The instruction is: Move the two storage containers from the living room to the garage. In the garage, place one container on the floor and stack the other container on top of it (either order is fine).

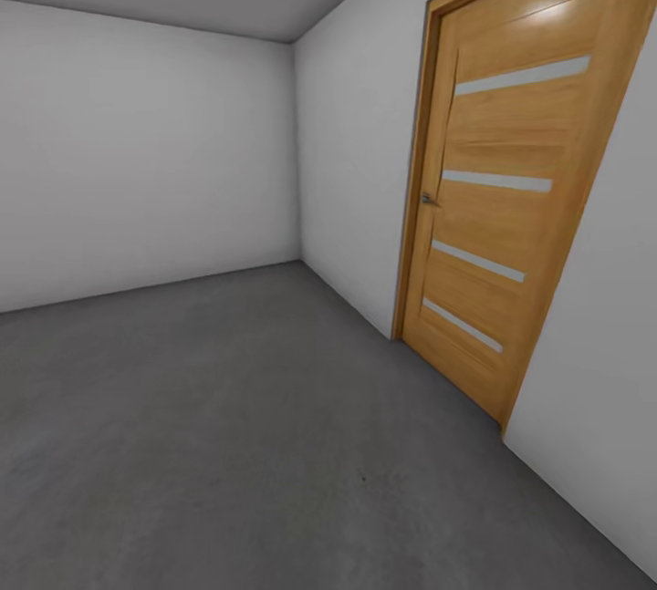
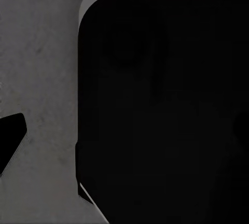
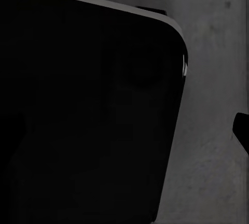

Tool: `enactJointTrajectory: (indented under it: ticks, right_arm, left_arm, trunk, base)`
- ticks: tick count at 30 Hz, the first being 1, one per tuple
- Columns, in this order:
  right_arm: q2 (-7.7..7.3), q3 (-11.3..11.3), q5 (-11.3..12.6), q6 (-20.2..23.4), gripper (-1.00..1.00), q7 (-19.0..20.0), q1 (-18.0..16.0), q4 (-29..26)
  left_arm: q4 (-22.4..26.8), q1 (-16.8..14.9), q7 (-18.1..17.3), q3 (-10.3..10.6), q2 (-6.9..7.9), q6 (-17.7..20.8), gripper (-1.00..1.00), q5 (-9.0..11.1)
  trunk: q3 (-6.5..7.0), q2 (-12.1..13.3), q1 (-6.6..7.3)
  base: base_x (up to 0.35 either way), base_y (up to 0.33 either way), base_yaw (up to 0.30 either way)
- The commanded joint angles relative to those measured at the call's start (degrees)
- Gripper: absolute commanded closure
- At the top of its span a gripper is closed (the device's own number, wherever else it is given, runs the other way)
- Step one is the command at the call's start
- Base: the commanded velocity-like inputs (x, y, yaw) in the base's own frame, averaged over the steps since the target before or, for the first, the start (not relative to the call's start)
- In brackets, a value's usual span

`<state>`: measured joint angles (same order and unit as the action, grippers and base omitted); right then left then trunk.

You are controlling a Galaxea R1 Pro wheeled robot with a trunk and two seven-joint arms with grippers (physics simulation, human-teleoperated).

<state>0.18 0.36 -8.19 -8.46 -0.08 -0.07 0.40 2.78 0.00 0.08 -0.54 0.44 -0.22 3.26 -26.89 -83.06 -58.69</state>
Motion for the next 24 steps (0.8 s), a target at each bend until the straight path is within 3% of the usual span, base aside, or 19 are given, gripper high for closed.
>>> enactJointTrajectory:
  ticks: [1,9,24]
  right_arm:
    - [0.0,0.01,-0.34,-0.23,-1.0,-0.01,-0.01,0.04]
    - [0.0,-0.07,-0.34,-0.05,-1.0,-0.01,-0.01,0.04]
    - [0.0,-0.17,-0.34,0.05,-1.0,-0.01,-0.01,0.04]
  left_arm:
    - [0.04,0.0,0.01,-0.04,0.0,-0.01,-1.0,0.34]
    - [0.04,0.0,0.01,-0.04,0.0,0.0,-1.0,0.34]
    - [0.04,0.0,-0.03,-0.04,0.0,-0.04,-1.0,0.34]
  trunk:
    - [-0.04,-0.02,-0.03]
    - [-0.04,-0.02,-0.03]
    - [-0.04,-0.02,-0.03]
  base:
    - [0.324,0.043,0.0]
    - [0.324,0.084,-0.04]
    - [0.324,0.12,-0.232]
